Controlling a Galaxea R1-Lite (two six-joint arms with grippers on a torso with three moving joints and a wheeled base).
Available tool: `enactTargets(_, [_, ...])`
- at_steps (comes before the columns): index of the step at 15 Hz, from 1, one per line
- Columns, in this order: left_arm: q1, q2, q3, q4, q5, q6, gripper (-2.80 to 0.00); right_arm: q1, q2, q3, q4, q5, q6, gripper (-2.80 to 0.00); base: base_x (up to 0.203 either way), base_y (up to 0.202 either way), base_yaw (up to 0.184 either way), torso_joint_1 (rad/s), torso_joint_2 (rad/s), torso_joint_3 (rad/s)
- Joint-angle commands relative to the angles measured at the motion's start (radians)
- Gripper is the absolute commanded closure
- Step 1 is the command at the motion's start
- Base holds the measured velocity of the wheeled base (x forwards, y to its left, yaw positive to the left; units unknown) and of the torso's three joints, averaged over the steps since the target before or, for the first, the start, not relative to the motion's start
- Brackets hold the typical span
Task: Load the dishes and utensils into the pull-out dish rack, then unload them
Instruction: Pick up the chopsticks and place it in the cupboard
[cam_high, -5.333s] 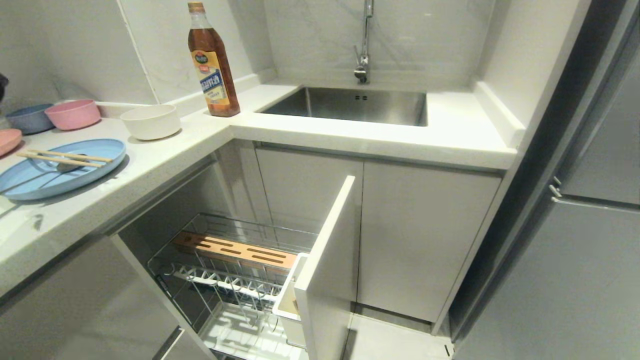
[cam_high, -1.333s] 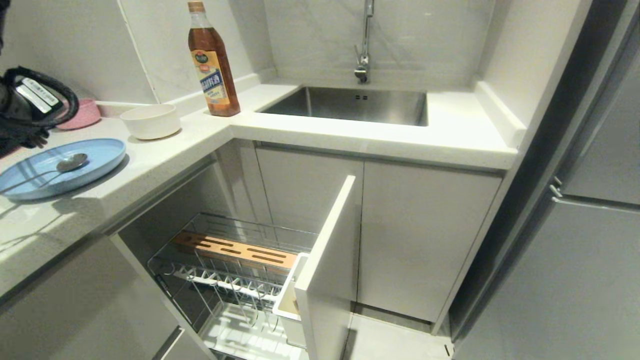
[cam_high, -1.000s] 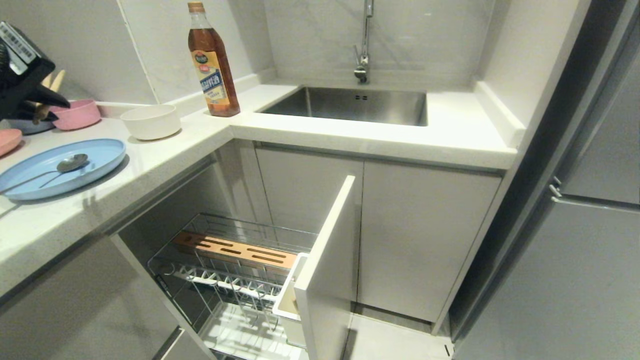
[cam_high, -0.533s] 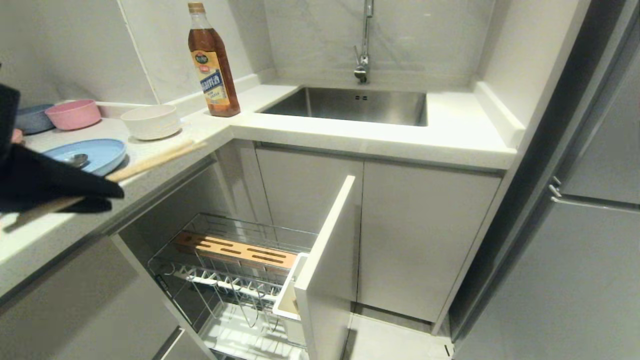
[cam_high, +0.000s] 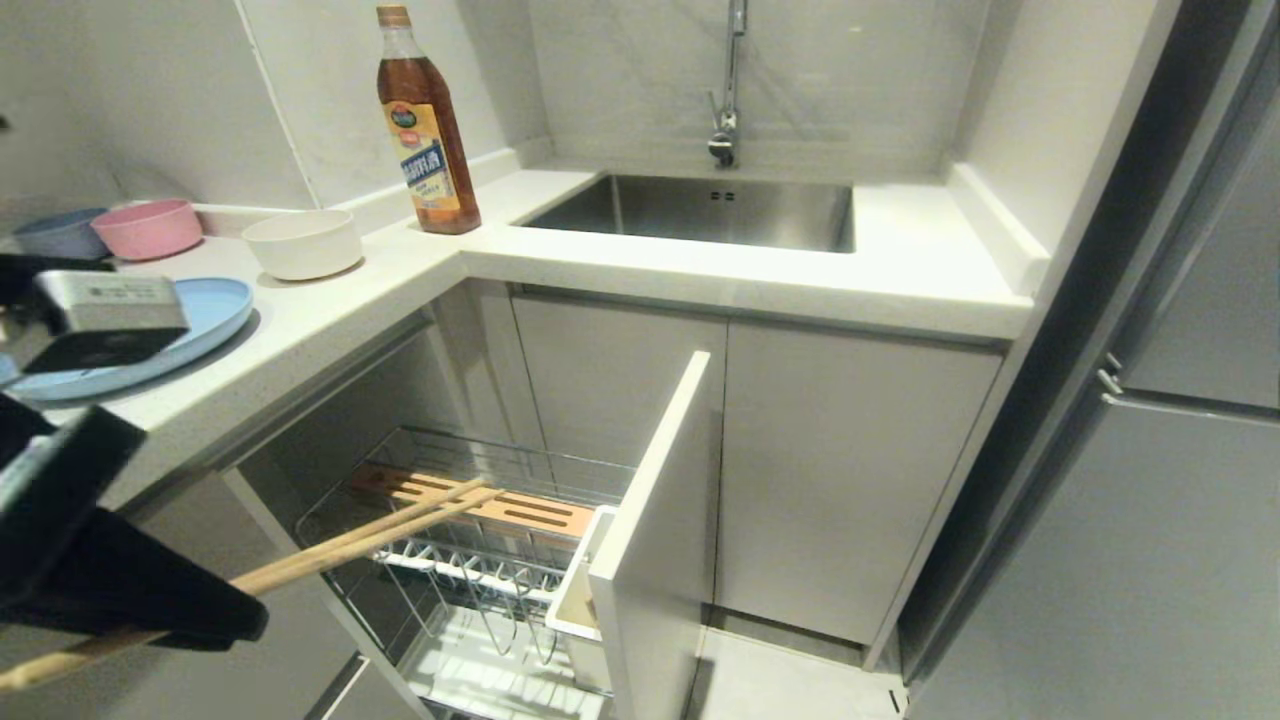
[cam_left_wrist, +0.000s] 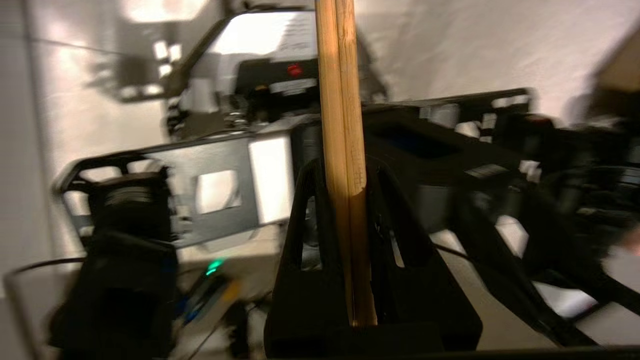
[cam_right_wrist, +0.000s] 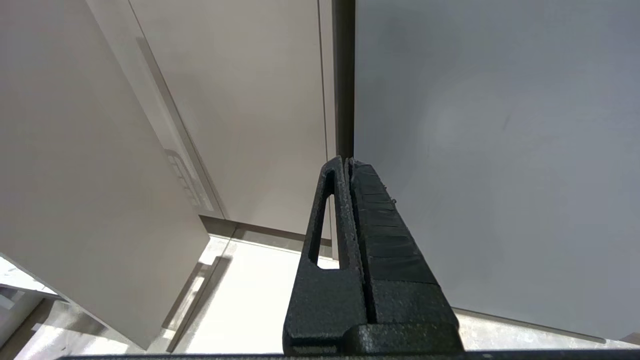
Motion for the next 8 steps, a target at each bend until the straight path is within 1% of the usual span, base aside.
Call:
enactTargets(1, [0.047,0.092,0.005,0.015,0.000,0.054,0.00,0.001,0.000,0.000,0.000,0.000,0.000,0.00,0.000,0.000,0.000,0.000,0.00,0.000])
enactTargets(3, [0.114,0.146,0.028,0.015,0.004,0.218,0.00,0.001,0.000,0.000,0.000,0.000,-0.001,0.00,0.000,0.000,0.000,0.000,0.00,0.000])
enactTargets(4, [0.150,0.169,0.047,0.009,0.005,0.315,0.00,0.001,0.000,0.000,0.000,0.000,0.000,0.00,0.000,0.000,0.000,0.000,0.00,0.000])
enactTargets(5, [0.179,0.198,0.062,-0.003,0.006,0.390,0.00,0.001,0.000,0.000,0.000,0.000,0.000,0.00,0.000,0.000,0.000,0.000,0.00,0.000])
enactTargets(6, [0.193,0.223,0.072,-0.024,0.005,0.432,0.00,0.001,0.000,0.000,0.000,0.000,0.000,0.00,0.000,0.000,0.000,0.000,0.00,0.000])
enactTargets(8, [0.198,0.257,0.081,-0.044,0.007,0.490,0.00,0.001,0.000,0.000,0.000,0.000,0.000,0.00,0.000,0.000,0.000,0.000,0.00,0.000])
